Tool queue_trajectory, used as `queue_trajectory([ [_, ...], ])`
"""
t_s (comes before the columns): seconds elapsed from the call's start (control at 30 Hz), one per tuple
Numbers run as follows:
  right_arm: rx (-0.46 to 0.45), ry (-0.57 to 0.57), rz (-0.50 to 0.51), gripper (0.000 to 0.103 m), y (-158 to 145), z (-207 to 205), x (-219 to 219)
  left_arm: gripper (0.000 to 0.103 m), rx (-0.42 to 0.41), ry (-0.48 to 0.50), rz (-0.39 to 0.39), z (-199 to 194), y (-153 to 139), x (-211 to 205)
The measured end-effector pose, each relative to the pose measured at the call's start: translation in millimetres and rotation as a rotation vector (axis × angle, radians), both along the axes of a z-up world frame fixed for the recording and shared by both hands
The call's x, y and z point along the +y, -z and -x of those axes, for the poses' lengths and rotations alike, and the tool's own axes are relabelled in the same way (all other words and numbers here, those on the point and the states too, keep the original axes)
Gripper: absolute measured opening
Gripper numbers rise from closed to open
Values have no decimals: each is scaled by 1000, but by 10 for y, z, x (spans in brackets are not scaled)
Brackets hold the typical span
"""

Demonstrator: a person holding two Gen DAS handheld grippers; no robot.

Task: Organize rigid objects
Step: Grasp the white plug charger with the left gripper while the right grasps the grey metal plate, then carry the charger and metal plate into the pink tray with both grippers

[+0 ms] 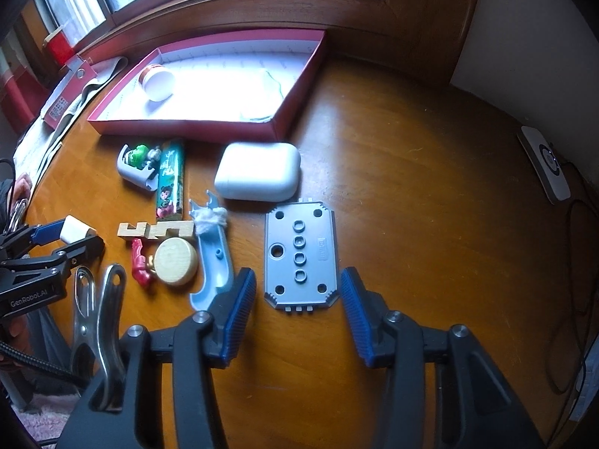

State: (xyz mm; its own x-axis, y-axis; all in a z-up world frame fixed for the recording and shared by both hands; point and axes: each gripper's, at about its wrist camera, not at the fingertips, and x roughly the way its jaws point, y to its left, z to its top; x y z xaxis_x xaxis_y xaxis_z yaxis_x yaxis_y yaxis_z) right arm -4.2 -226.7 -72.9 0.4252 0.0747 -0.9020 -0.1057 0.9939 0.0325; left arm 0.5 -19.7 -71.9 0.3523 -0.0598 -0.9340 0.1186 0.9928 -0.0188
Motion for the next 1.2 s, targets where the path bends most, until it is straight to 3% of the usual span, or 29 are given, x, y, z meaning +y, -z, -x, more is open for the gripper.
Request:
queue_trajectory([
  [0.23, -21, -15, 36, 49, 21, -21, 30, 69, -10, 2, -12, -4, 2, -35],
  [0.53, -37, -33, 60, 44, 34, -3, 86, 46, -31, 49, -12, 3, -15, -105],
  [1.2, -46, -13, 24, 44, -49, 28, 6, 41, -33, 17, 58, -14, -84, -7],
])
